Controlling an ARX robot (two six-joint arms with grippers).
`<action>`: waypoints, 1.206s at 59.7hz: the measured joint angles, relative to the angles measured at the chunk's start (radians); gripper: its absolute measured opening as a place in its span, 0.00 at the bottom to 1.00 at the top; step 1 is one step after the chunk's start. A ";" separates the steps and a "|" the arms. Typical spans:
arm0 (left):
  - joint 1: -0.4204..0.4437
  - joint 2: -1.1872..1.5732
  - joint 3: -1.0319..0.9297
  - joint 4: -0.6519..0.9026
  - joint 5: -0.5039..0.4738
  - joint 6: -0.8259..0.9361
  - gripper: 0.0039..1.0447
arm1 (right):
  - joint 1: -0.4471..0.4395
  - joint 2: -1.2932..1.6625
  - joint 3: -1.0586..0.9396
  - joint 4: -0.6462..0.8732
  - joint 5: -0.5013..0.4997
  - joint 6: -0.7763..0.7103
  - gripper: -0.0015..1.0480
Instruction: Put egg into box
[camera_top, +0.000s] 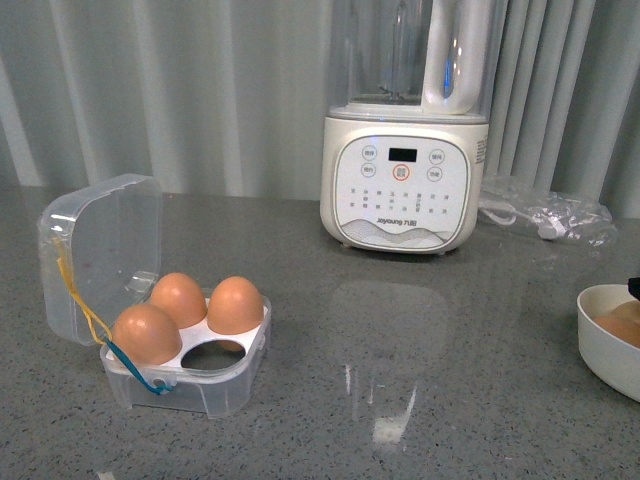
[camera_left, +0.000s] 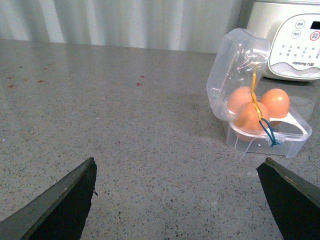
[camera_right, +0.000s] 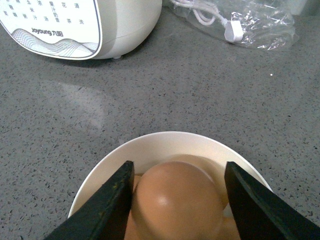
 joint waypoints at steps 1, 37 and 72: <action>0.000 0.000 0.000 0.000 0.000 0.000 0.94 | 0.000 0.000 0.000 0.000 0.000 0.000 0.51; 0.000 0.000 0.000 0.000 0.000 0.000 0.94 | 0.000 -0.184 0.016 -0.069 -0.022 -0.003 0.40; 0.000 0.000 0.000 0.000 0.000 0.000 0.94 | 0.411 0.002 0.243 -0.064 -0.223 0.030 0.40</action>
